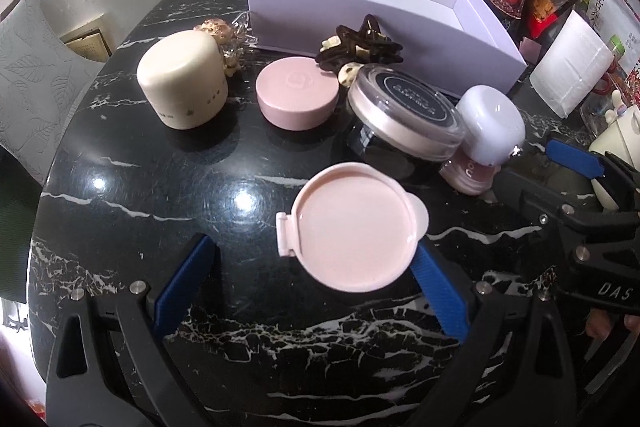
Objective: Organize objects
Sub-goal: 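Grasp the pink compact lid with the left tool while the right tool grasps the white dome jar, then carry the pink compact and white dome jar with both tools into the lavender box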
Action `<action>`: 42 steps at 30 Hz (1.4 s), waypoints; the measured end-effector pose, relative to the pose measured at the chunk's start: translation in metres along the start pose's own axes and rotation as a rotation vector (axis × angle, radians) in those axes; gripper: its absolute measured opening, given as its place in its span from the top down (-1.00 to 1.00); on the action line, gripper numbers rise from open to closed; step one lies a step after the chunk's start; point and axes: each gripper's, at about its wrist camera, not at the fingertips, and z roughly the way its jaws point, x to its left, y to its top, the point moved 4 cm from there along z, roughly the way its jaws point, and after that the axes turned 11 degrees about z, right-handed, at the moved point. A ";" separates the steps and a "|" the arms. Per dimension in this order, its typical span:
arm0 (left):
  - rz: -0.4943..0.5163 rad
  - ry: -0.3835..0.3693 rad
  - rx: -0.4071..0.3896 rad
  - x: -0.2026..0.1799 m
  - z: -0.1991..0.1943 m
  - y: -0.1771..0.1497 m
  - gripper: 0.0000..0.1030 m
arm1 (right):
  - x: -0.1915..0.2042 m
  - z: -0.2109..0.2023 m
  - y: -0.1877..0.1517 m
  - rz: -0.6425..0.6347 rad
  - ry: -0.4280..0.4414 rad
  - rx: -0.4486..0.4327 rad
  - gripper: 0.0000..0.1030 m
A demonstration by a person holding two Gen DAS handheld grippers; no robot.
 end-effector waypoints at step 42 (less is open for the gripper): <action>0.004 -0.029 -0.088 0.009 -0.012 -0.013 -0.22 | 0.008 -0.017 -0.019 -0.059 0.053 -0.042 -0.03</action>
